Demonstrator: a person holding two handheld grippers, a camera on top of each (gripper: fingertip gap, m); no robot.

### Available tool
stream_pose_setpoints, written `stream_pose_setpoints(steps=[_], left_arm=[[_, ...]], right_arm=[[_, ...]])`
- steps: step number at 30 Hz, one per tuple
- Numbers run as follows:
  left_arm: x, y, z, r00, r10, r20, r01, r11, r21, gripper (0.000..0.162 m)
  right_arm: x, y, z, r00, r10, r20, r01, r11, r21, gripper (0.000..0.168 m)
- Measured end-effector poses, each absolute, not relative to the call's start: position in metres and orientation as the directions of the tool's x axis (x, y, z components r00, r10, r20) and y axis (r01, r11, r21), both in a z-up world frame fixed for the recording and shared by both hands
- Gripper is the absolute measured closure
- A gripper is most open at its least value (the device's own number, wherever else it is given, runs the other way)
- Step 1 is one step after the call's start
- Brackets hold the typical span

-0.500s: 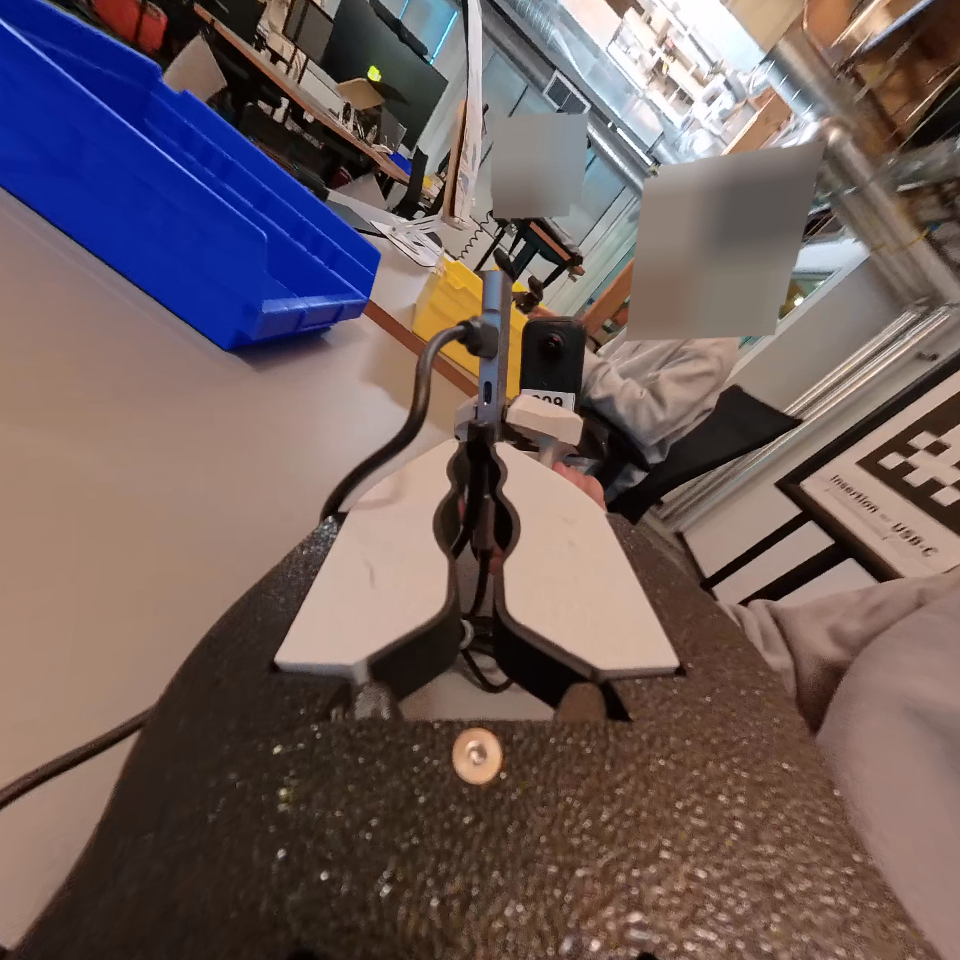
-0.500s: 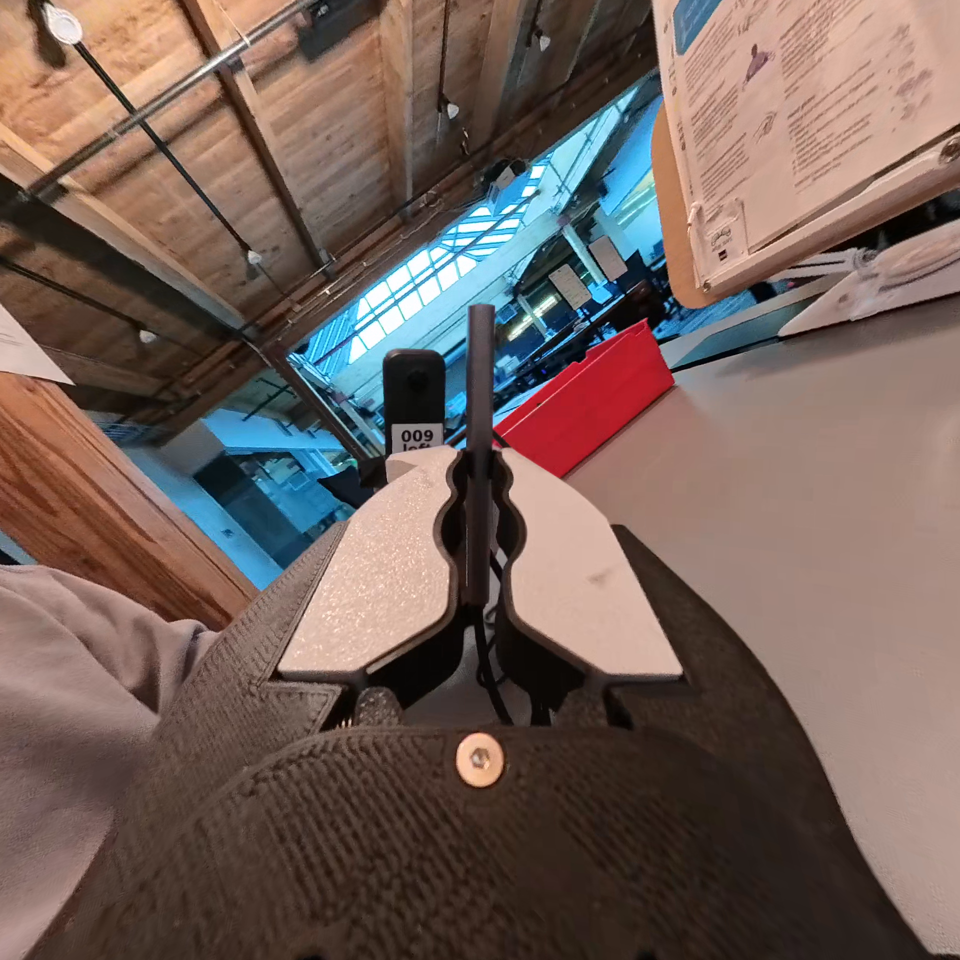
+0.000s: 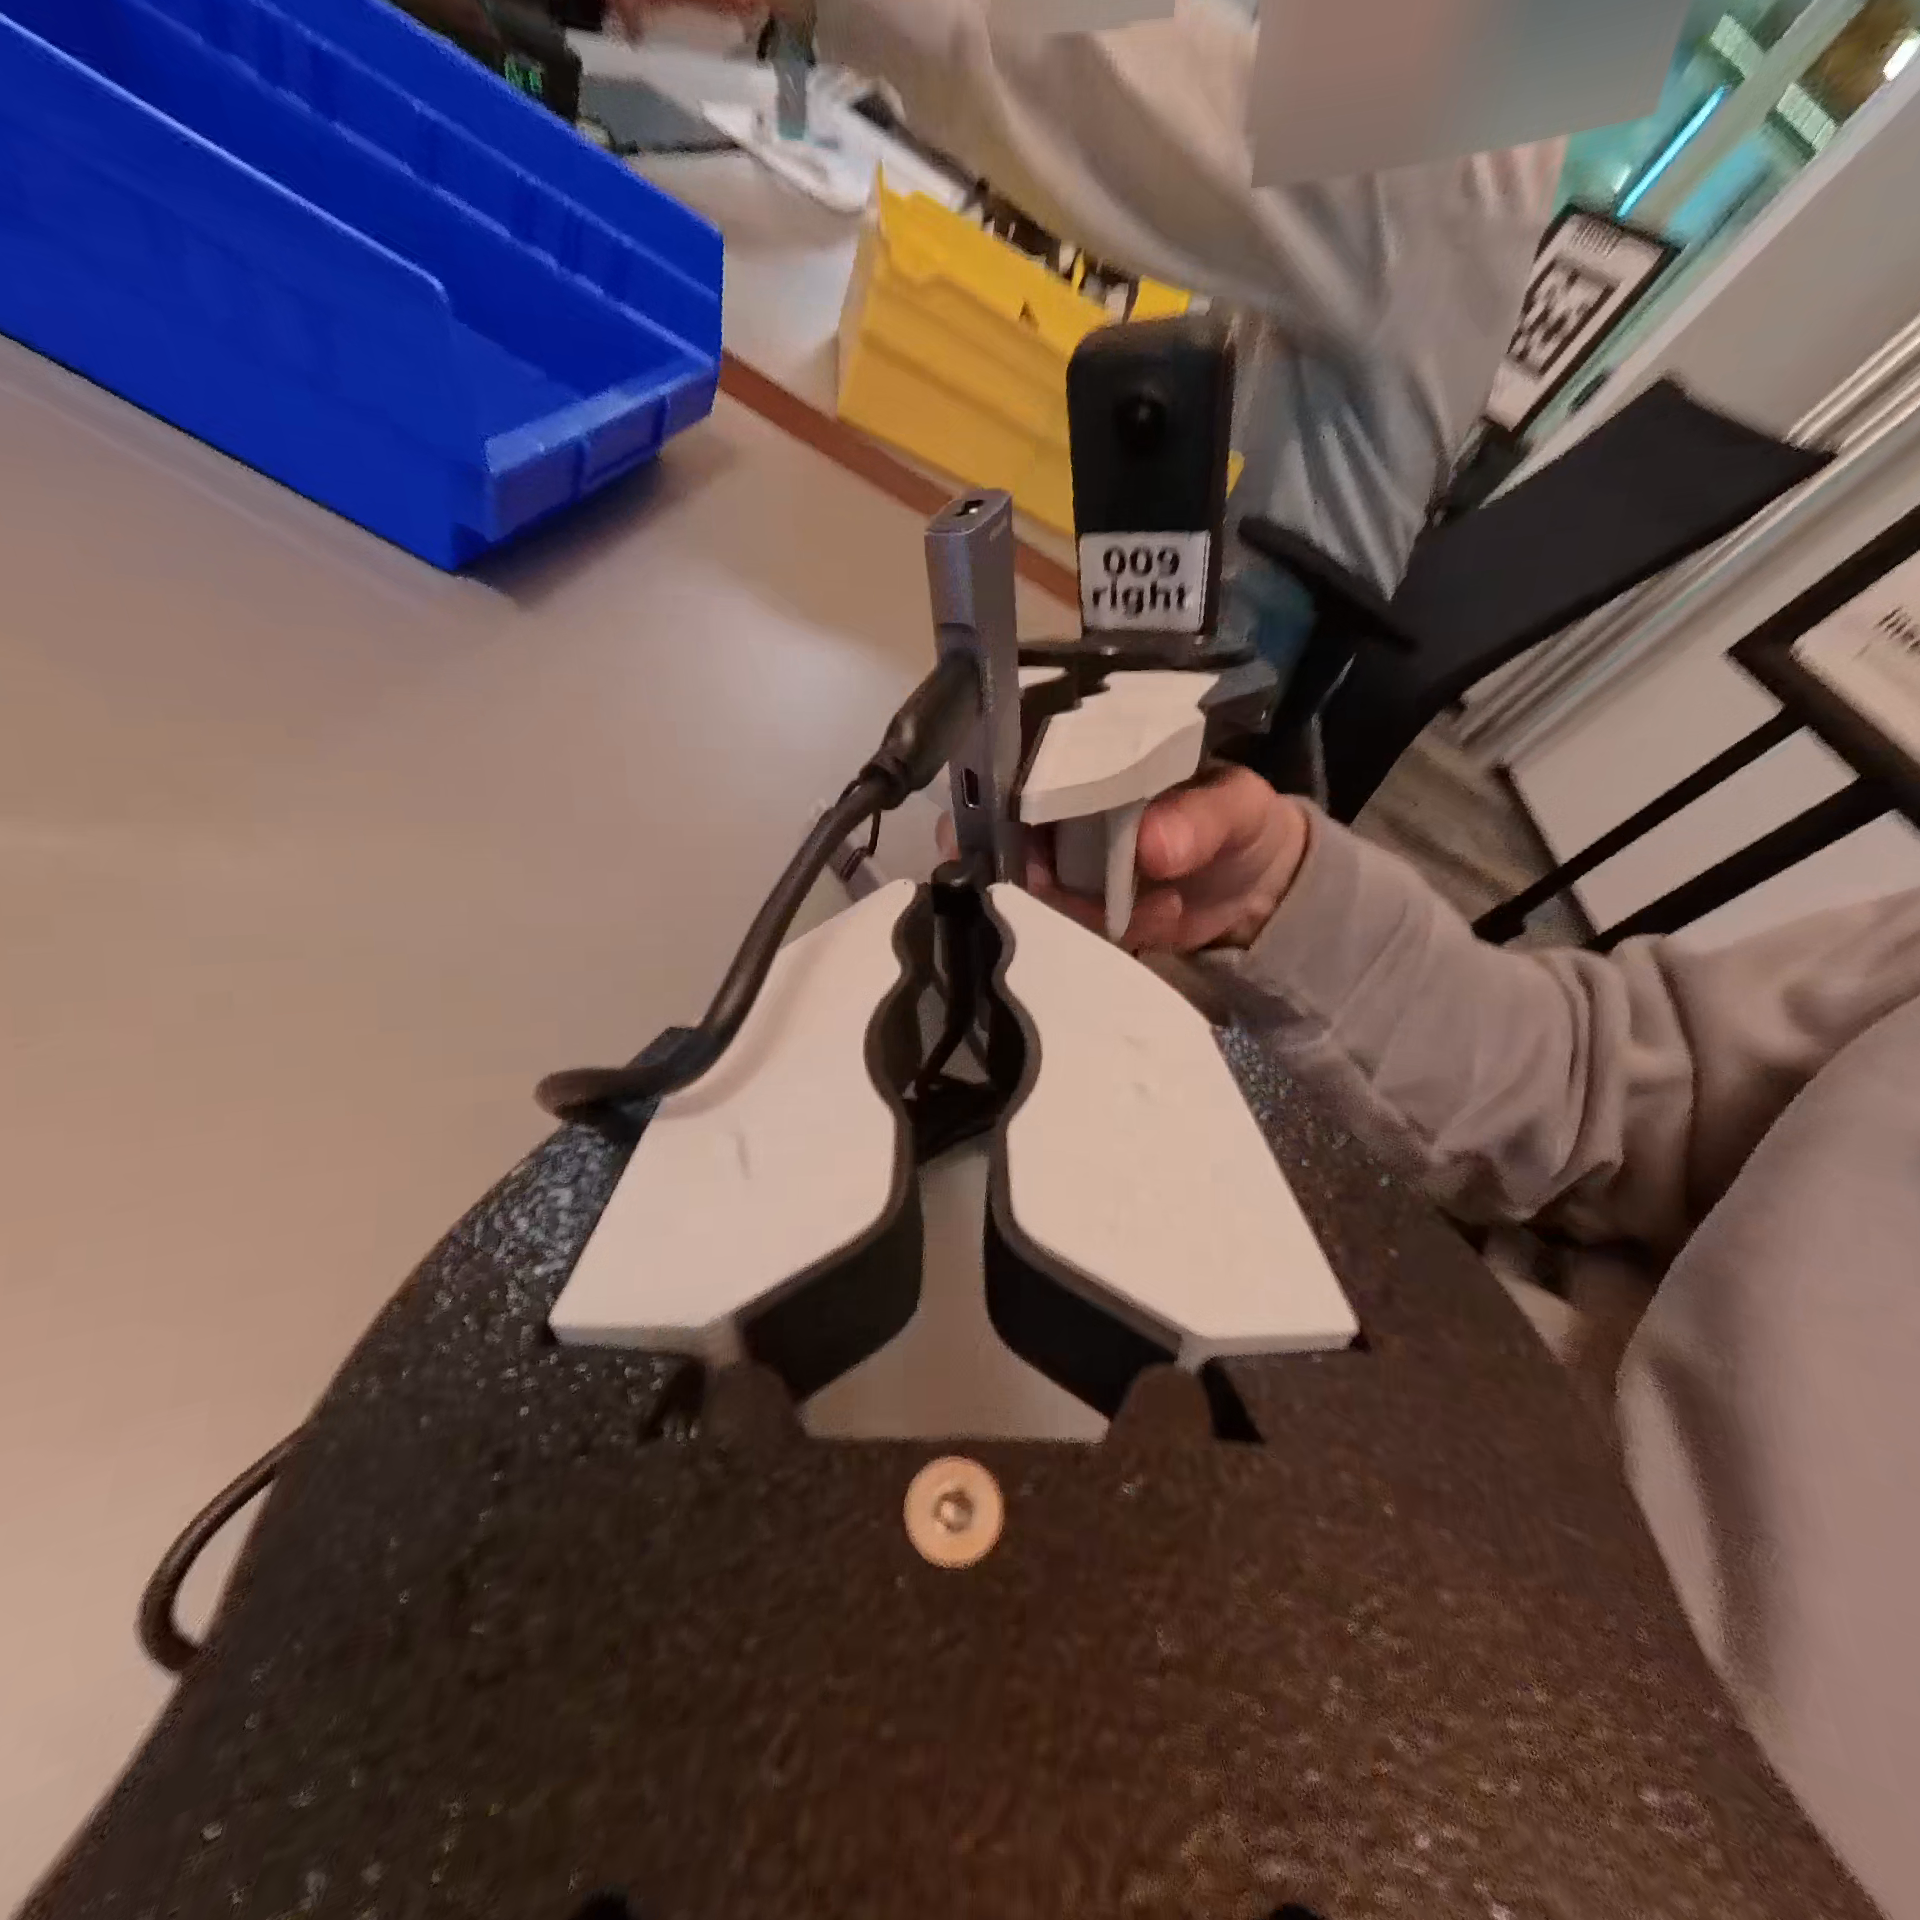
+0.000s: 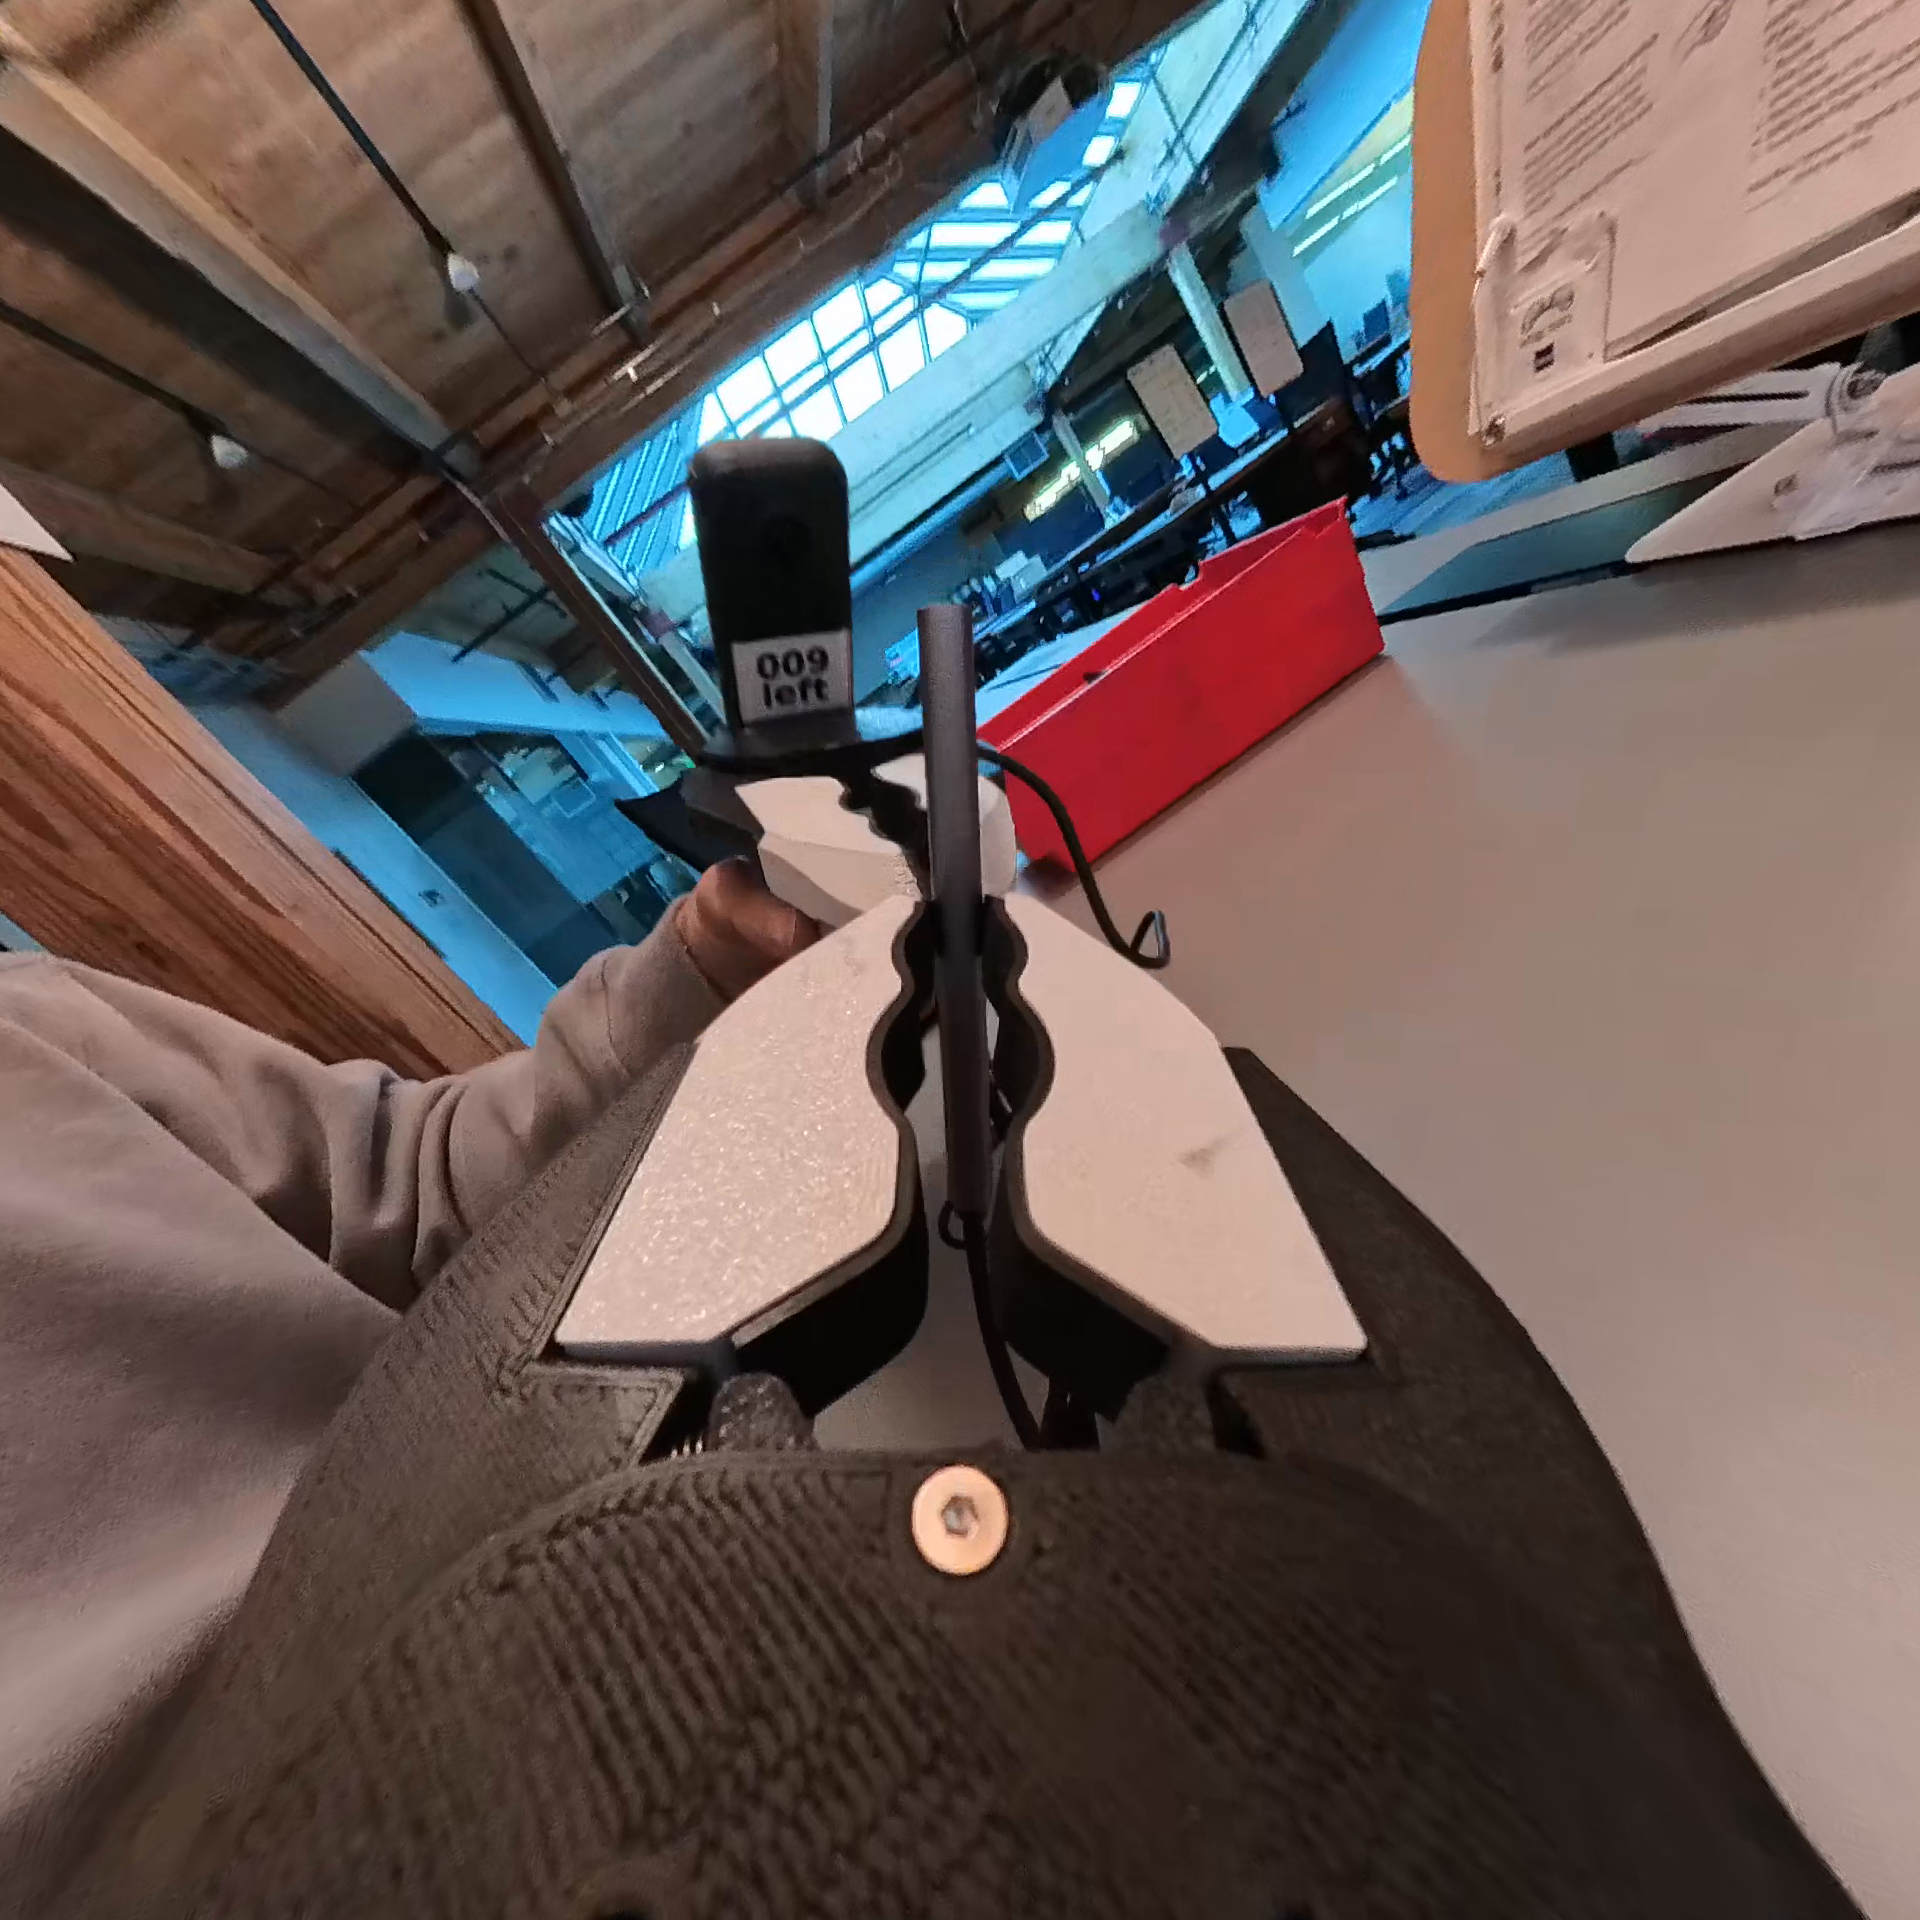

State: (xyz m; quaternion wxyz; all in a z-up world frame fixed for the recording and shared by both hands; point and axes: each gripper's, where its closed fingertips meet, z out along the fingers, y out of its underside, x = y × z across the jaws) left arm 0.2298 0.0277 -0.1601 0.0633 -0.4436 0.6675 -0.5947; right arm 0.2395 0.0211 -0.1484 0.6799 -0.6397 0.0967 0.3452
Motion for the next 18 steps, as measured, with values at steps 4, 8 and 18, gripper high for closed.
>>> stream_pose_setpoints(steps=[4,8,18], left_arm=[[0.230,0.025,-0.160,-0.606,-0.678,0.416,-0.527,-0.050,-0.848,0.155],[0.239,0.025,-0.156,-0.569,-0.696,0.438,-0.513,-0.116,-0.850,0.155],[0.259,0.046,-0.151,-0.274,-0.603,0.749,-0.479,-0.589,-0.650,0.156]], right_arm=[[0.240,0.018,-0.148,0.708,0.369,-0.602,-0.624,-0.071,-0.778,0.158],[0.250,0.018,-0.146,0.691,0.368,-0.622,-0.667,-0.005,-0.745,0.159],[0.263,0.031,-0.156,0.975,-0.046,-0.218,-0.218,-0.009,-0.976,0.138]])
